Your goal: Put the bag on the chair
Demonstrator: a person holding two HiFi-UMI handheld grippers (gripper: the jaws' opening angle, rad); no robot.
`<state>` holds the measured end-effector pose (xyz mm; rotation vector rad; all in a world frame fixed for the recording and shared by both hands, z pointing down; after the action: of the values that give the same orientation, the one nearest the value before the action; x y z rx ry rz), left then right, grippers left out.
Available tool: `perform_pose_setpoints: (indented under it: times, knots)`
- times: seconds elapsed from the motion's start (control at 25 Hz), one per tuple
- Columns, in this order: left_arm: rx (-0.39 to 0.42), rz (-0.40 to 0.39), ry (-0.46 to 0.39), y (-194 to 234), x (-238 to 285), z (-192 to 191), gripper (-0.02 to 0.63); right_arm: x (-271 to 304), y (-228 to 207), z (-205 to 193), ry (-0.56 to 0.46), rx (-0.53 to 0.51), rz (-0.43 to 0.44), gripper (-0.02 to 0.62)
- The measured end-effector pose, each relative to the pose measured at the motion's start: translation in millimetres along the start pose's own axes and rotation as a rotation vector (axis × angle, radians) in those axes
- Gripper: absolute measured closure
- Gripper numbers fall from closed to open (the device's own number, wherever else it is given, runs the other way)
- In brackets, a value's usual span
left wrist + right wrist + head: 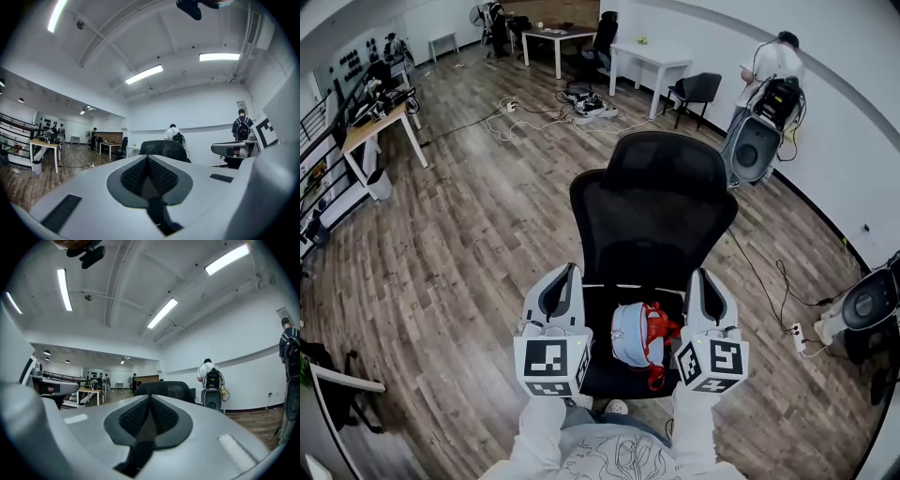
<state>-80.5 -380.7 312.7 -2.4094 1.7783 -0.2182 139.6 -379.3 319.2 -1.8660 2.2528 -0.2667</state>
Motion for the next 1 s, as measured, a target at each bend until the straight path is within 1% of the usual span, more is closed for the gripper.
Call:
perform_pose_setpoints:
  times: [0.28, 0.56, 1.0]
  knots:
    - [0.005, 0.009, -0.015, 4.0, -12.7, 3.4, 0.6, -9.1, 8.8, -3.4, 0.001, -0.021, -0.005, 0.581]
    - [0.007, 0.013, -0.018, 5.8, -17.5, 7.0, 0.6, -11.2, 12.1, 0.1, -0.004, -0.009, 0.0, 0.581]
    - [0.007, 0.003, -0.017, 5.7, -18.2, 6.1, 0.6, -12.3, 10.3, 1.2, -0.005, 0.01, -0.014, 0.581]
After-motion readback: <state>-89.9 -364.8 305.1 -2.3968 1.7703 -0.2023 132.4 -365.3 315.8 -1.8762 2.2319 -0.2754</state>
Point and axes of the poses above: the fingertips, and each gripper's own axes: x forward along the fingers, y to its left, z out of its top, the point moved 1 cm from there along -x, backward along the fingers, and after that the axes turned 12 degrees about x, right-handed, at the moved point
